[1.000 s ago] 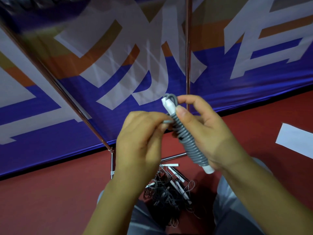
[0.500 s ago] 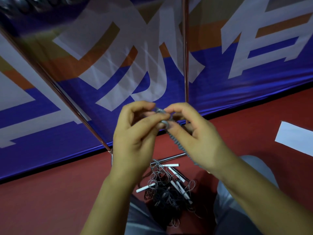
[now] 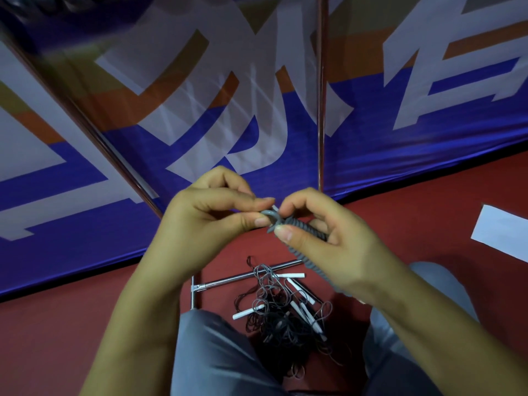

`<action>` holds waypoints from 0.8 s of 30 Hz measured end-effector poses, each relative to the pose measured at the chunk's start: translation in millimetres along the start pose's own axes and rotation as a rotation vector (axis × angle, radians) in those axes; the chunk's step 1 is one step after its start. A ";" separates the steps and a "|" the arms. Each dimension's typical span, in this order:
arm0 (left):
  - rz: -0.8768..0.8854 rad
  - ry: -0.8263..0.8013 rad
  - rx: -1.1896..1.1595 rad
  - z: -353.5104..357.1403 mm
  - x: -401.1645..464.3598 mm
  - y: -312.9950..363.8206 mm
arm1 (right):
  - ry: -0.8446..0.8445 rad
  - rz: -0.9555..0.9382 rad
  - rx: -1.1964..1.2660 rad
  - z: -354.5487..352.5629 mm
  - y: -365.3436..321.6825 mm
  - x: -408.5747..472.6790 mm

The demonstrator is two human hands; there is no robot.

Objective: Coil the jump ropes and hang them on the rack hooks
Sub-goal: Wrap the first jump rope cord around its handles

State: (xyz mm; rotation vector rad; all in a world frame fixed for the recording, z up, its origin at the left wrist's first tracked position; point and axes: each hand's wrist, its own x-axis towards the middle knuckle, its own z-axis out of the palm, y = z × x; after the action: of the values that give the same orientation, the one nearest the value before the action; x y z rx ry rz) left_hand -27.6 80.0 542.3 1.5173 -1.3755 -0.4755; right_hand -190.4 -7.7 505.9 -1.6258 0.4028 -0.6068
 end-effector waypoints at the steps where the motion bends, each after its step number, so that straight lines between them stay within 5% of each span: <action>1: 0.004 0.003 -0.009 -1.3 1.0 0.7 | -0.019 0.001 0.017 -1.4 -1.7 0.3; 10: 0.224 0.035 0.125 16.2 0.0 1.8 | 0.016 -0.048 0.044 -9.7 -4.3 6.7; 17: 0.144 0.025 0.108 18.6 -3.7 5.4 | 0.030 -0.055 0.057 -11.8 -4.6 7.3; 24: -0.044 0.014 -0.144 22.4 -4.8 9.4 | 0.045 -0.068 -0.056 -10.7 -1.0 2.0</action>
State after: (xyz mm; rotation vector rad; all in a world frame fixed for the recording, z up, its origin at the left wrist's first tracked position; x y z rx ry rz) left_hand -51.9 76.7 539.1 1.4330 -1.2714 -0.5780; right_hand -195.3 -17.2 507.9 -1.6865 0.4023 -0.6899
